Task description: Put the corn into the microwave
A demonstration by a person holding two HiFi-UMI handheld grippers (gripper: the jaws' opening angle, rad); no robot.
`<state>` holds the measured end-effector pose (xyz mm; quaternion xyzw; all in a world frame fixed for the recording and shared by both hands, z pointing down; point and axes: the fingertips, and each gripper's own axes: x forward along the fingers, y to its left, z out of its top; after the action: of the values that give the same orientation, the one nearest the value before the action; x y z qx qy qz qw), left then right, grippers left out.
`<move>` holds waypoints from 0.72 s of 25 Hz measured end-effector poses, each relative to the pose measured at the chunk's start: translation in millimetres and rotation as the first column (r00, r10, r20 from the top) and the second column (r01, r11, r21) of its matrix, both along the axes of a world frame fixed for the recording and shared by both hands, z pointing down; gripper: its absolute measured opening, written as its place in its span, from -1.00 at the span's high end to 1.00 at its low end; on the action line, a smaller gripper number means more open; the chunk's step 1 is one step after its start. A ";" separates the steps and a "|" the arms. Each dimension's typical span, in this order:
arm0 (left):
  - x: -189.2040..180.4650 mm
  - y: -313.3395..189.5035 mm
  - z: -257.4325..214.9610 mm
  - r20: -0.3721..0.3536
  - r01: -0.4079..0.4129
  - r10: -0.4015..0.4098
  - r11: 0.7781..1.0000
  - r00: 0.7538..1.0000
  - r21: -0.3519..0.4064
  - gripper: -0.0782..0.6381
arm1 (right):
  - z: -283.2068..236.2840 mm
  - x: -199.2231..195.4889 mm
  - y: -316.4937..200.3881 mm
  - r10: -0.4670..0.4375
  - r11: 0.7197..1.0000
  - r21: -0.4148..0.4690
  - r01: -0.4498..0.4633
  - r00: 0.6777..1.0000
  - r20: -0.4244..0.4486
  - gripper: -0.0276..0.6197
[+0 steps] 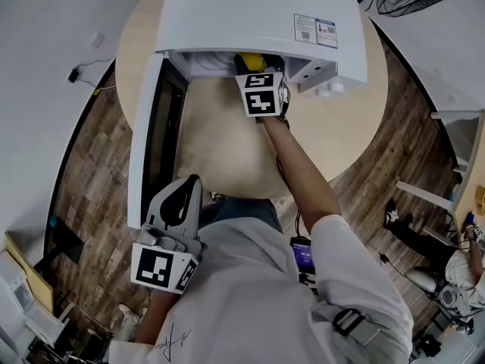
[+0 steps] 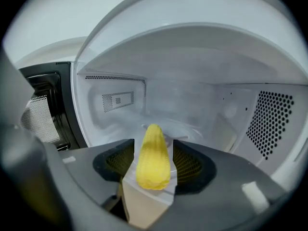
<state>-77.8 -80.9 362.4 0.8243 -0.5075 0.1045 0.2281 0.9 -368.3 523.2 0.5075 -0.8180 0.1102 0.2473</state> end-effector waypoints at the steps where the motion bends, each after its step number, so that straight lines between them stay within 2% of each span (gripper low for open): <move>1: 0.5 0.3 -0.1 -0.003 -0.001 0.001 1.000 1.000 0.001 0.80 | -1.5 1.0 0.9 0.001 1.000 0.003 -0.001 1.000 0.003 0.10; 18: 10.3 4.9 -11.0 -0.013 -0.040 0.040 0.998 0.999 0.043 0.80 | -24.0 12.4 28.7 0.012 1.000 0.020 -0.013 0.998 0.054 0.24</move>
<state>-67.5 -76.1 351.4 0.8397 -0.4914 0.0922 0.2119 13.3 -339.5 499.3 0.5122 -0.8221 0.1169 0.2194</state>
